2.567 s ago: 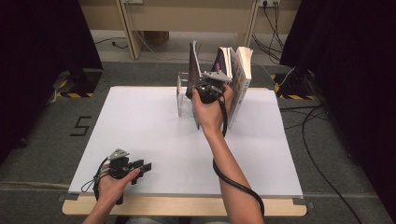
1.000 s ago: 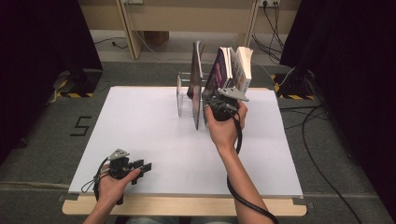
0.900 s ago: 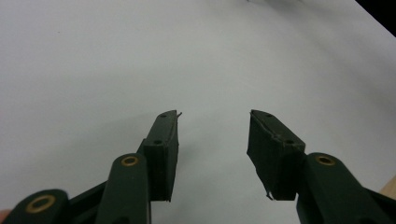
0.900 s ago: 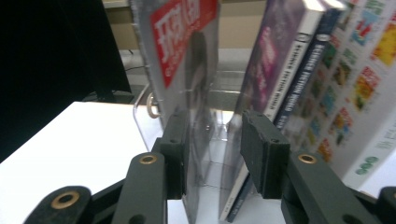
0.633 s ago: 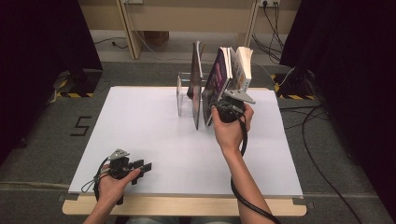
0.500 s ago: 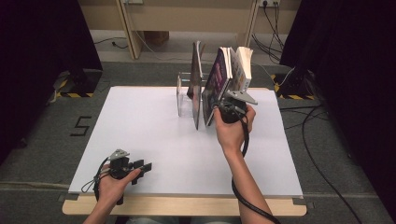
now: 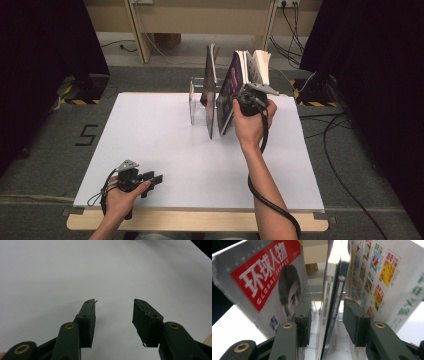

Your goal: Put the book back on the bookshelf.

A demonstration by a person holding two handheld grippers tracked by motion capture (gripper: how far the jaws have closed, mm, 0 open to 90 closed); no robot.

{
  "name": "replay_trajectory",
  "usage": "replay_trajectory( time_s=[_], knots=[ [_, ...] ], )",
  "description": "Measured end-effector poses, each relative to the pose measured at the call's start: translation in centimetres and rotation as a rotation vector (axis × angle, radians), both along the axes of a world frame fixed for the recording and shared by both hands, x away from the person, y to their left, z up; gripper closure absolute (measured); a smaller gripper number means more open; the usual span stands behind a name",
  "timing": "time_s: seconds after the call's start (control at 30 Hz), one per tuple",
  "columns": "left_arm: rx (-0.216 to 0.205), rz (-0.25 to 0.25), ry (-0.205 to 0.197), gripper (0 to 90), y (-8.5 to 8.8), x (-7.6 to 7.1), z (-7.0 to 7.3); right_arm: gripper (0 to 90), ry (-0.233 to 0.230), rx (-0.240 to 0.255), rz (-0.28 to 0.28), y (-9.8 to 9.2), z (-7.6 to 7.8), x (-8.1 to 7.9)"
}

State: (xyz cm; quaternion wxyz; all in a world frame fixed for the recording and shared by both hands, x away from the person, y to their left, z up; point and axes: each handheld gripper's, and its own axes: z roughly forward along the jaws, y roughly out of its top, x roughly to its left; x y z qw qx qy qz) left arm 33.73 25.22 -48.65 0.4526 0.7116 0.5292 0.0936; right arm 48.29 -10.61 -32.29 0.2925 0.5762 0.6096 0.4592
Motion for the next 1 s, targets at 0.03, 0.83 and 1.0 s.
replay_trajectory(
  time_s=[0.03,0.83,1.0],
  knots=[
    [0.001,0.000,0.000,52.7,0.0,0.0,0.0,59.6,0.002,0.001,-0.001,0.0,0.1,0.2],
    [-0.002,0.001,0.001,52.7,0.1,0.1,0.0,76.4,0.007,-0.201,0.002,2.9,1.4,2.6],
    [-0.004,0.003,0.001,52.7,0.1,0.0,0.0,76.5,-0.044,-0.239,0.000,3.5,0.8,2.1]
  ],
)
